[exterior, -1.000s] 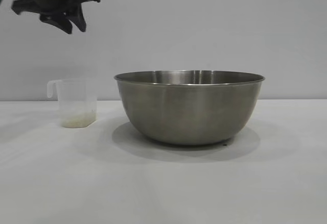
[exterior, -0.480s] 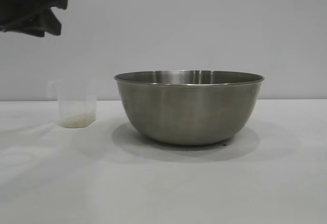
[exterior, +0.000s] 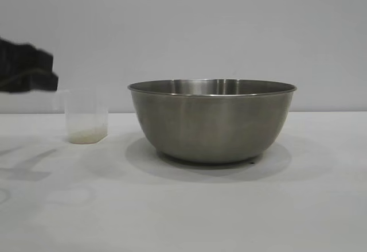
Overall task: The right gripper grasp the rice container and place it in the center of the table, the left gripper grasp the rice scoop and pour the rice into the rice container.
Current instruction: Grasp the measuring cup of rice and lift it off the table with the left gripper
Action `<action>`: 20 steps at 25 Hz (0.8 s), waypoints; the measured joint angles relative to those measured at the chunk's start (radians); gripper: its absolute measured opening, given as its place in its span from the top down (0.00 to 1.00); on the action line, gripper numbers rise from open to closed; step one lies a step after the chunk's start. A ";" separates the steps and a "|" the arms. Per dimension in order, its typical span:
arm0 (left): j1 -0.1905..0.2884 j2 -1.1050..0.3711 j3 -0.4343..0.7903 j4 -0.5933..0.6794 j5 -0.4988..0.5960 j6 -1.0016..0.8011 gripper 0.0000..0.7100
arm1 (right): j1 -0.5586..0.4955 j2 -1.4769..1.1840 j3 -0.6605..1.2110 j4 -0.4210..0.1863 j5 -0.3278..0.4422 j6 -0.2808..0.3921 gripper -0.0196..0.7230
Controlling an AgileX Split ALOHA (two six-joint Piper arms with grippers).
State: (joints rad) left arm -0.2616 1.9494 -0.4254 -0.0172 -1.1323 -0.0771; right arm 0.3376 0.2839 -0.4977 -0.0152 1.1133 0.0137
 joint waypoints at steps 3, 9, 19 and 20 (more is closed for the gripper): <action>0.000 0.012 0.000 -0.024 -0.002 0.000 0.47 | 0.000 0.000 0.000 0.000 0.000 0.000 0.57; 0.002 0.036 -0.007 -0.098 -0.006 0.000 0.55 | 0.000 0.000 0.000 0.000 0.000 0.000 0.57; 0.079 0.170 -0.116 0.036 -0.006 0.031 0.59 | 0.000 0.000 0.000 0.000 0.000 0.000 0.57; 0.081 0.178 -0.124 0.039 -0.006 0.031 0.59 | 0.000 0.000 0.000 0.000 0.000 0.000 0.57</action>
State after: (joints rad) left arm -0.1809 2.1274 -0.5498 0.0222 -1.1381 -0.0461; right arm 0.3376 0.2839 -0.4977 -0.0152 1.1133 0.0137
